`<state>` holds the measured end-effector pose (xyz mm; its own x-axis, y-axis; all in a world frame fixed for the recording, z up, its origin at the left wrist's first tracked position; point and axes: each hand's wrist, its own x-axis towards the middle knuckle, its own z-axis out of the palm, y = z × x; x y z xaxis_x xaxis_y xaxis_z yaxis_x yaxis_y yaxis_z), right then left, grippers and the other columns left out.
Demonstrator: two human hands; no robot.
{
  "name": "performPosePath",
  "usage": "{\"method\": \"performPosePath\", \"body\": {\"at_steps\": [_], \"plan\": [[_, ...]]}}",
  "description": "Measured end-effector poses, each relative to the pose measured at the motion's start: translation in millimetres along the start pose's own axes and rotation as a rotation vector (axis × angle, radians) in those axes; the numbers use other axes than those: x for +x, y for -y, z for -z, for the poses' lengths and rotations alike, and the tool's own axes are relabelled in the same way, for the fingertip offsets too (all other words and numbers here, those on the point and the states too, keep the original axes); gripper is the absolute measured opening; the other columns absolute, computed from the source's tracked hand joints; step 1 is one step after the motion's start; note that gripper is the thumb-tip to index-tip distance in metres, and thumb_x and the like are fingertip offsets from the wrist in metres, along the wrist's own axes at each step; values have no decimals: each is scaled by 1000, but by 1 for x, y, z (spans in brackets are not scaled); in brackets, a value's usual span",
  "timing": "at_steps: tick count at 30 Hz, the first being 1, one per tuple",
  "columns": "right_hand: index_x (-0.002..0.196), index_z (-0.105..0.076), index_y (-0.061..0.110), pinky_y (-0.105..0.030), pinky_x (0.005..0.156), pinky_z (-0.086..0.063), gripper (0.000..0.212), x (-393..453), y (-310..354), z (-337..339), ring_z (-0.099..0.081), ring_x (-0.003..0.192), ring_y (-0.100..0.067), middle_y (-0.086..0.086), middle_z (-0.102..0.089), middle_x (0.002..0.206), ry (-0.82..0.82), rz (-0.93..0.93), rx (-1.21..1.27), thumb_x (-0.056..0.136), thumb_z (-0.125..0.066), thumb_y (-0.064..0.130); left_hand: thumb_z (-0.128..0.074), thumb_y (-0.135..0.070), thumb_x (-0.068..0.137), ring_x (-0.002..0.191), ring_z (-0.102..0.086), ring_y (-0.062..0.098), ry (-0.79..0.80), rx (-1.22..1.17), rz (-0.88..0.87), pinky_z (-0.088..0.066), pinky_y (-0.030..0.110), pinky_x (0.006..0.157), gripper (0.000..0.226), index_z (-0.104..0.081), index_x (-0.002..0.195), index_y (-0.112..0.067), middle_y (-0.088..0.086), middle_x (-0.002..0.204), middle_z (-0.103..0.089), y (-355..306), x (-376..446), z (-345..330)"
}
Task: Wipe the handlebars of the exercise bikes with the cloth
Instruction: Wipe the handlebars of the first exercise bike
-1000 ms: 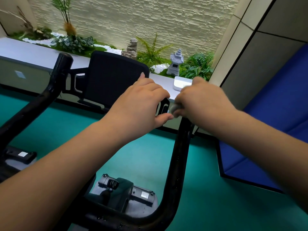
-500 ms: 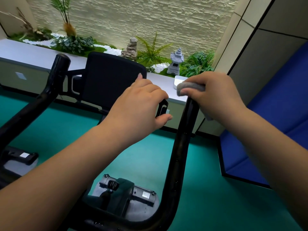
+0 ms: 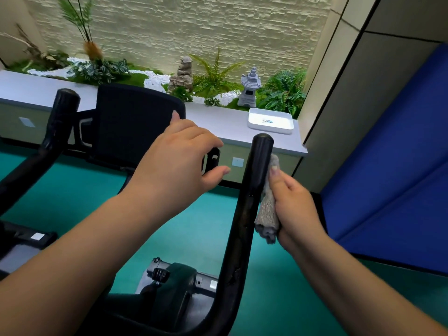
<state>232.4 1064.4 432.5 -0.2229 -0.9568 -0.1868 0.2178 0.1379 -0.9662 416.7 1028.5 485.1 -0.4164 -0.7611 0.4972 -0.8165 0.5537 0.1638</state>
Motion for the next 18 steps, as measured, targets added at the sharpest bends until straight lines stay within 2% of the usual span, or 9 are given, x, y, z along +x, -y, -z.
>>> {"method": "performPosePath", "body": {"at_steps": [2, 6, 9, 12, 14, 16, 18], "plan": [[99, -70, 7, -33, 53, -49, 33, 3, 1, 1, -60, 59, -23, -14, -67, 81, -7, 19, 33, 97, -51, 35, -61, -47, 76, 99, -56, 22, 8, -1, 2, -24, 50, 115, 47, -69, 105, -12, 0, 98, -69, -1, 0, 1], [104, -68, 7, -30, 56, -53, 32, 19, 16, -3, -65, 66, -19, -8, -70, 80, 18, 48, 140, 99, -49, 33, -61, -48, 77, 101, -55, 21, 15, -6, 14, -21, 49, 116, 47, -69, 107, -13, 0, 100, -68, -1, 1, 2], [105, -66, 6, -34, 59, -55, 35, 16, 9, -4, -65, 67, -20, -10, -68, 81, 22, 52, 96, 100, -47, 34, -58, -49, 76, 102, -55, 21, 27, -17, 7, -21, 49, 116, 50, -69, 108, -13, 0, 101, -68, 0, 0, 2], [98, -66, 9, -29, 40, -43, 37, -8, -15, 1, -53, 48, -22, -13, -58, 70, -18, 65, -77, 98, -48, 42, -64, -46, 76, 103, -55, 21, 13, -29, -6, -26, 51, 113, 47, -69, 109, -12, 0, 103, -68, 1, -2, 0], [98, -70, 19, -27, 38, -42, 28, -26, -33, 4, -54, 47, -20, -8, -61, 70, -80, 60, -149, 96, -53, 41, -66, -45, 77, 108, -54, 20, 3, -40, -12, -29, 50, 112, 47, -68, 112, -13, 0, 109, -67, 2, -3, -1], [103, -72, 33, -32, 50, -50, 17, -32, -41, 5, -63, 64, -21, 3, -71, 85, -136, 101, -196, 94, -58, 38, -66, -45, 78, 118, -50, 19, 9, -47, -10, -26, 39, 115, 50, -65, 118, -15, 0, 120, -64, 3, -6, -2], [104, -72, 38, -38, 73, -57, 17, -24, -37, 7, -66, 86, -14, 9, -69, 101, -183, 218, -245, 90, -64, 31, -68, -42, 79, 128, -44, 19, 20, -55, -6, -17, 26, 113, 53, -61, 125, -16, 0, 132, -57, 4, -9, -2]]}}
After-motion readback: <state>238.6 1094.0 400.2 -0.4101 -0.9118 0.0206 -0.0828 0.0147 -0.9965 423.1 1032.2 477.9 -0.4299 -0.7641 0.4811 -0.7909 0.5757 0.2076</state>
